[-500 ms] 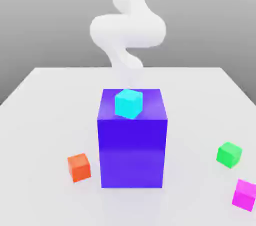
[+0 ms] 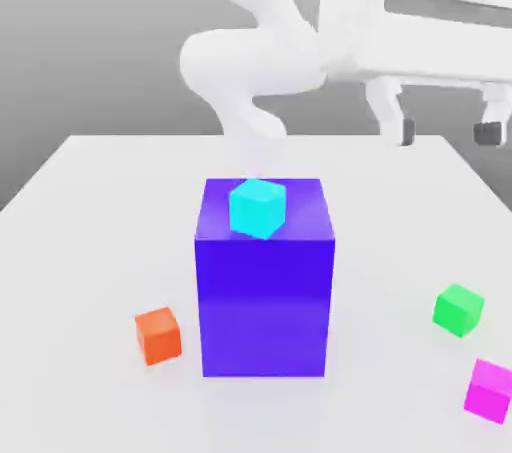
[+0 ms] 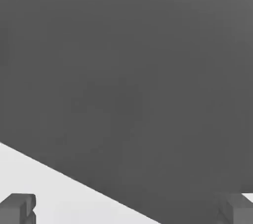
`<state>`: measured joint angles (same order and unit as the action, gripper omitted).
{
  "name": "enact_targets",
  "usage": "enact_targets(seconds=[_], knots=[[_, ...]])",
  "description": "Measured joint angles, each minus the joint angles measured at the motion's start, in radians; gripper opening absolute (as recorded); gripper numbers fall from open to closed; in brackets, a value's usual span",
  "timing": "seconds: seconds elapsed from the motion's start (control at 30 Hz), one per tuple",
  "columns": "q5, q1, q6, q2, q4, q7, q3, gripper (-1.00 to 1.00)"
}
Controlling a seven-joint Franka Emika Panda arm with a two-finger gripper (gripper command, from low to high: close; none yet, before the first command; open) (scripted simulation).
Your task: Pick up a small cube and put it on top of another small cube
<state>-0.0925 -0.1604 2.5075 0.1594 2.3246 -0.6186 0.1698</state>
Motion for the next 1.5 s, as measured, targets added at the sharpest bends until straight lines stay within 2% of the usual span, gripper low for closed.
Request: enact_targets(seconds=[0.43, 0.57, 0.6, 0.83, 0.97, 1.17, 1.33, 1.4, 1.5], knots=[[-0.097, -0.153, 0.152, -0.474, 0.016, 0.111, 0.087, 0.0], [-0.156, -0.203, 0.25, -0.619, -0.01, 0.079, 0.041, 0.0], [-0.169, -0.216, 0.274, -0.652, -0.017, 0.07, 0.025, -1.0], [-0.172, -0.219, 0.278, -0.658, -0.018, 0.067, 0.023, -1.0], [-0.112, -0.182, 0.187, -0.537, 0.01, 0.113, 0.072, -1.0], [-0.039, -0.191, 0.152, -0.326, 0.184, 0.269, 0.186, -1.0], [0.099, -0.278, 0.154, -0.152, 0.345, 0.467, 0.249, -1.0], [0.07, -0.337, 0.2, -0.182, 0.363, 0.459, 0.231, -1.0], [-0.035, -0.327, 0.292, -0.282, 0.362, 0.387, 0.171, -1.0]])
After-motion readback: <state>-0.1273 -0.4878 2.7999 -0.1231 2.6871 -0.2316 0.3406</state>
